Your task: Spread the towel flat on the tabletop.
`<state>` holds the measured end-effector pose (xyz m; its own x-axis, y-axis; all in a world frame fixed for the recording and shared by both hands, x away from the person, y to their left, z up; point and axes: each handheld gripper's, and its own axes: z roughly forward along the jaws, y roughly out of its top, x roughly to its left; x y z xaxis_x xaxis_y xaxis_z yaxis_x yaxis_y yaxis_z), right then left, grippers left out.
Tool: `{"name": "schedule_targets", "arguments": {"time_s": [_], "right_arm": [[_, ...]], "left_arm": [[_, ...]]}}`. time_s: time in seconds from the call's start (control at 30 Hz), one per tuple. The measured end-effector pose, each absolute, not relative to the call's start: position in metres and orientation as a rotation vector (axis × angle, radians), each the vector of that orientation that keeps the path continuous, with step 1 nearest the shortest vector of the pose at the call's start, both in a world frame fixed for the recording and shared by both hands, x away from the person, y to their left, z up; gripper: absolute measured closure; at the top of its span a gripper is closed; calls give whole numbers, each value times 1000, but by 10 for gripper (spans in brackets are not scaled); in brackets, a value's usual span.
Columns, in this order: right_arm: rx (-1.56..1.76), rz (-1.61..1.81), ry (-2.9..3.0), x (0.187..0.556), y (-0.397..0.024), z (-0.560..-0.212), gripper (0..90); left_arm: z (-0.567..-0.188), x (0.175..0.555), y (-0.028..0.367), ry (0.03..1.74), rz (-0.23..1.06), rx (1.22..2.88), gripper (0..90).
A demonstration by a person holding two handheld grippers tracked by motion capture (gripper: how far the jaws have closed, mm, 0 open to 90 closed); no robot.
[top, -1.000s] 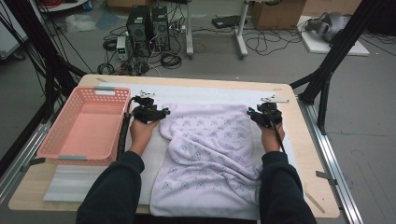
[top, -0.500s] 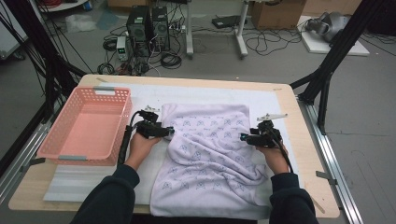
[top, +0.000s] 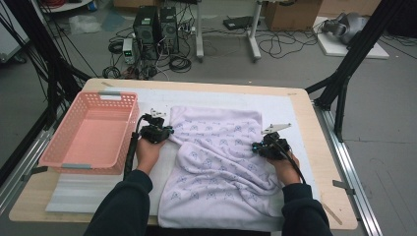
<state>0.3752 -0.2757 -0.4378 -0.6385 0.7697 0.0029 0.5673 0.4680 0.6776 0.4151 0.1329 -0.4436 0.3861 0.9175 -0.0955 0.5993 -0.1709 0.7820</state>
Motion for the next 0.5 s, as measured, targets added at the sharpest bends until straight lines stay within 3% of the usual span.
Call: {"name": "schedule_targets", "arguments": {"time_s": [0.1, 0.13, 0.23, 0.43, 0.5], "right_arm": [[1097, 940, 2376, 379, -276, -440, 876], [1097, 942, 2352, 380, -275, -441, 876], [1098, 901, 2265, 385, -276, -444, 877], [1171, 875, 2145, 387, -287, -444, 873], [1179, 905, 2129, 387, -289, -442, 837]], "left_arm": [[-445, 417, 134, 1319, 522, 1822, 853], [-445, 416, 133, 1318, 521, 1826, 815], [-439, 412, 134, 1312, 451, 1805, 551], [-428, 402, 125, 1244, 325, 1795, 371], [-430, 401, 118, 1227, 289, 1816, 350]]}}
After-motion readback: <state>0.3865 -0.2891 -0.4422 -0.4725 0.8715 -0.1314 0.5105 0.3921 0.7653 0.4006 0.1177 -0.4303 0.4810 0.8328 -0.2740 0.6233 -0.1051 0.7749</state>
